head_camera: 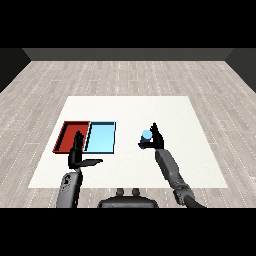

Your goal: Pick the blue can and put it in the blue box

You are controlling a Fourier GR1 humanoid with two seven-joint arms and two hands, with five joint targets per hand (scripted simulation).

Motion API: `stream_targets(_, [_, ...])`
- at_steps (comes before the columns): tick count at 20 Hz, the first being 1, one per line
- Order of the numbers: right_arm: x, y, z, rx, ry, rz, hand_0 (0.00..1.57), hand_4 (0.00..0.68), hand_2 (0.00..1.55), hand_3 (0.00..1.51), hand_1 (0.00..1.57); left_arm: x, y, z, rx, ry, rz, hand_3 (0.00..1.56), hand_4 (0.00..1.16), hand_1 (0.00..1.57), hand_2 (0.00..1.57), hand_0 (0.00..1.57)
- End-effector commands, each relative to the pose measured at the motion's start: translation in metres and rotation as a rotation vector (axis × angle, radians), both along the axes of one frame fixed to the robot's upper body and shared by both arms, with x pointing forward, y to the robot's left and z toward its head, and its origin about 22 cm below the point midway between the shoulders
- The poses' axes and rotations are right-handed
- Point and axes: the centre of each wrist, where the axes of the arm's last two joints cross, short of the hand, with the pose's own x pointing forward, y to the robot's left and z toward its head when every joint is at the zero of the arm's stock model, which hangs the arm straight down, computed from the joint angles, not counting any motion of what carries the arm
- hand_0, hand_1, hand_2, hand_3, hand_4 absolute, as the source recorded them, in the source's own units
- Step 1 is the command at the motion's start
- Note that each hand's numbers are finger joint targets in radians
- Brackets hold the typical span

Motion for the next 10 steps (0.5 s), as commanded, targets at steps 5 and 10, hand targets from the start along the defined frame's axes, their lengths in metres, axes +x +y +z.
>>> stream_targets(5, [-0.011, 0.010, -0.012, 0.018, 0.001, 0.007, 0.00, 0.000, 0.00, 0.00, 0.00, 0.005, 0.006, 0.009, 0.001, 0.001, -0.005, 0.00, 0.00, 0.00, 0.00, 0.00])
stream_targets(10, [0.003, 0.010, 0.006, -0.003, 0.014, 0.020, 0.00, 0.000, 0.00, 0.00, 0.00, 0.018, 0.003, 0.015, -0.014, -0.015, -0.003, 0.00, 0.00, 0.00, 0.00, 0.00])
